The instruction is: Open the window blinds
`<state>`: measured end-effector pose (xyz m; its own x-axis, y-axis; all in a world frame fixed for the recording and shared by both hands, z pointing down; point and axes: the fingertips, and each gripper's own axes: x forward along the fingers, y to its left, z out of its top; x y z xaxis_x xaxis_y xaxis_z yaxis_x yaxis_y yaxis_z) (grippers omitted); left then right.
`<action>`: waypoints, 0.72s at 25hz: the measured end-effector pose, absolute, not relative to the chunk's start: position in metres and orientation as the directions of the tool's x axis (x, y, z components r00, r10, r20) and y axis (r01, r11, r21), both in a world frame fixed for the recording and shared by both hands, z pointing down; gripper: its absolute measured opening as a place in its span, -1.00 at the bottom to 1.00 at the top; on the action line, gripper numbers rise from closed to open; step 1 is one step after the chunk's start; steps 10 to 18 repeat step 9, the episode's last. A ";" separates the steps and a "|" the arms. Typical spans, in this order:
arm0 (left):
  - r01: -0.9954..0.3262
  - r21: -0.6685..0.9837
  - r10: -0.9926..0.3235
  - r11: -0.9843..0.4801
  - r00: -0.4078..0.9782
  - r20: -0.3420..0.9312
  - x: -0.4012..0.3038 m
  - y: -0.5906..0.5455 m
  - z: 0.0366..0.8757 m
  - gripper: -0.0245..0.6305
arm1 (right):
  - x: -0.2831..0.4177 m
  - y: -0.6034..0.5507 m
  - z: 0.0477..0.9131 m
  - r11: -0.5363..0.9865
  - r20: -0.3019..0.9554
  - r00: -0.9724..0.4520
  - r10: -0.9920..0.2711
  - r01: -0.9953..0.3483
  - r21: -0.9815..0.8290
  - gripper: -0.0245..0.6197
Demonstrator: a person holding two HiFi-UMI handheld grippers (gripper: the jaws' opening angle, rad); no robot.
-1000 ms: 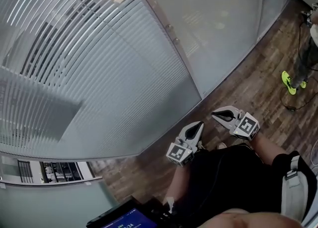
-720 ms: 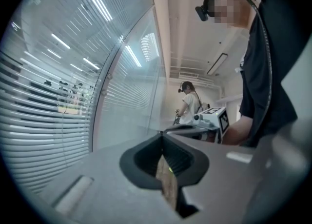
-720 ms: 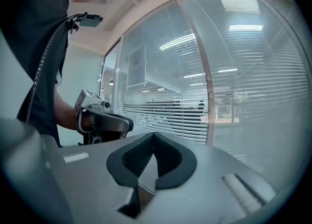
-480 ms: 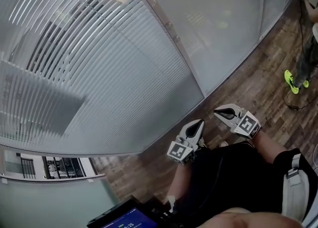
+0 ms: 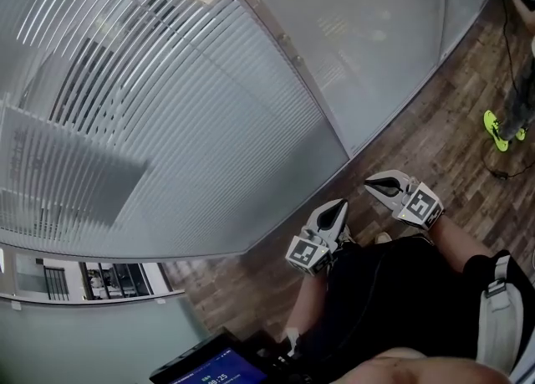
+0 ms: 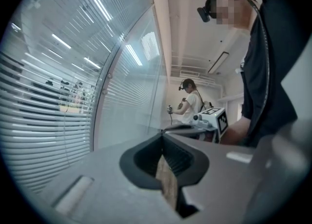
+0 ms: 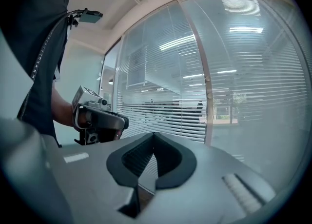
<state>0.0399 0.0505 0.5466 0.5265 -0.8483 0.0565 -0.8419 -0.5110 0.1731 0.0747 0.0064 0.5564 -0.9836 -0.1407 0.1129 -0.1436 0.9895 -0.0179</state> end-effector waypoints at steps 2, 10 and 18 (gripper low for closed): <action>-0.839 0.185 -0.843 -0.512 0.532 0.080 0.040 0.048 0.545 -0.92 | 0.072 0.003 0.558 0.989 0.119 -0.983 -0.141 -0.145 -0.019 -0.91; -0.838 0.190 -0.844 -0.512 0.532 0.071 0.048 0.056 0.552 -0.92 | 0.083 0.010 0.561 0.989 0.115 -0.983 -0.145 -0.147 -0.008 -0.91; -0.838 0.190 -0.844 -0.512 0.532 0.071 0.048 0.056 0.552 -0.92 | 0.083 0.010 0.561 0.989 0.115 -0.983 -0.145 -0.147 -0.008 -0.91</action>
